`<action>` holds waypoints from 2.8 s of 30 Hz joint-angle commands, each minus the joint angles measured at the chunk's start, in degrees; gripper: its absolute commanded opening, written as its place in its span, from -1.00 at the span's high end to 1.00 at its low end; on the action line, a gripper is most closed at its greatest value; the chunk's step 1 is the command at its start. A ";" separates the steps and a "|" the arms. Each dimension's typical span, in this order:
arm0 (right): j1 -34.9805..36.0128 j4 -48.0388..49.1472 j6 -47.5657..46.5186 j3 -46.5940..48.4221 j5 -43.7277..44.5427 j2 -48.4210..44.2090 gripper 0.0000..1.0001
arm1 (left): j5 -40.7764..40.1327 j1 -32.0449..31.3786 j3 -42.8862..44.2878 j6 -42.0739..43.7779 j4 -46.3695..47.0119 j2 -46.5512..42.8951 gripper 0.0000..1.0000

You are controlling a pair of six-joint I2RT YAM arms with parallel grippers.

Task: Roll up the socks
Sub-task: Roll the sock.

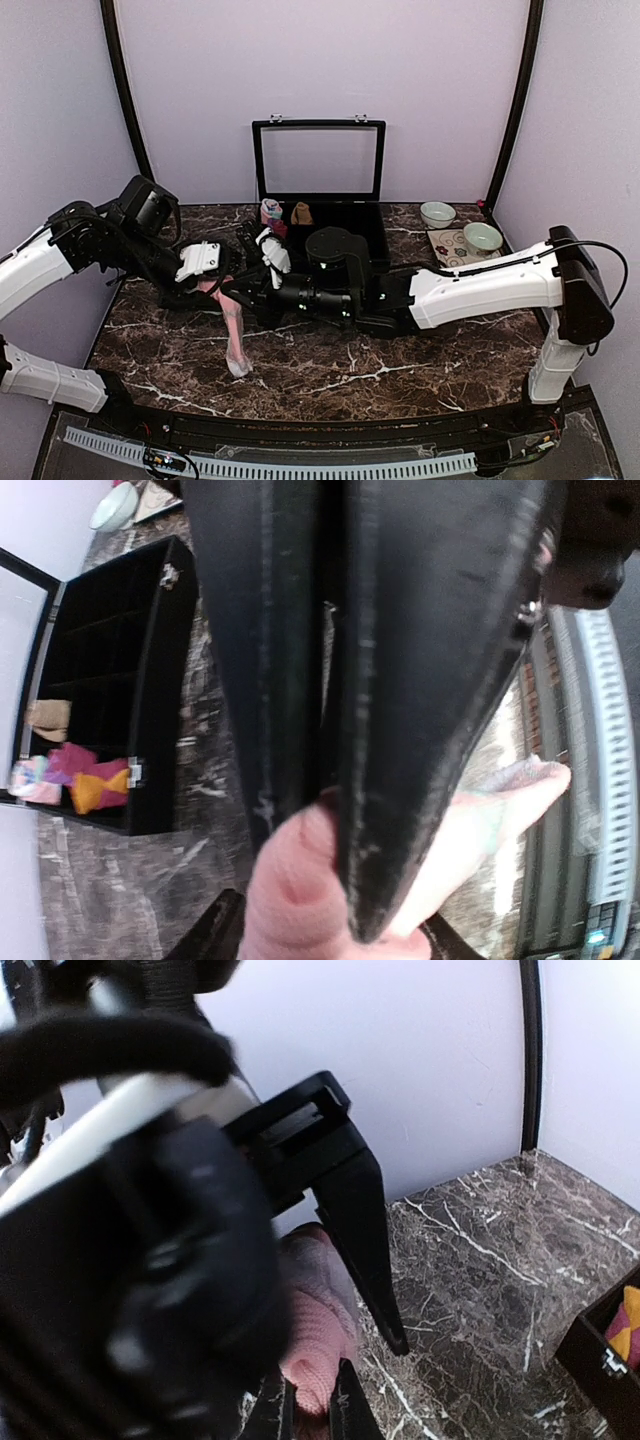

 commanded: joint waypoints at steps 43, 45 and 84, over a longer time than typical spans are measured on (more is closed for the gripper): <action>-10.40 12.69 54.29 7.17 -19.54 12.80 1.00 | -36.32 -6.23 -23.73 55.94 57.47 -10.41 1.00; -10.39 12.36 54.07 6.40 -18.70 12.08 1.00 | -35.47 -6.23 -25.17 58.77 59.47 -11.16 1.00; 2.92 9.48 -15.77 -13.88 27.73 -15.70 -0.99 | -5.37 3.07 9.72 2.67 0.36 5.40 1.00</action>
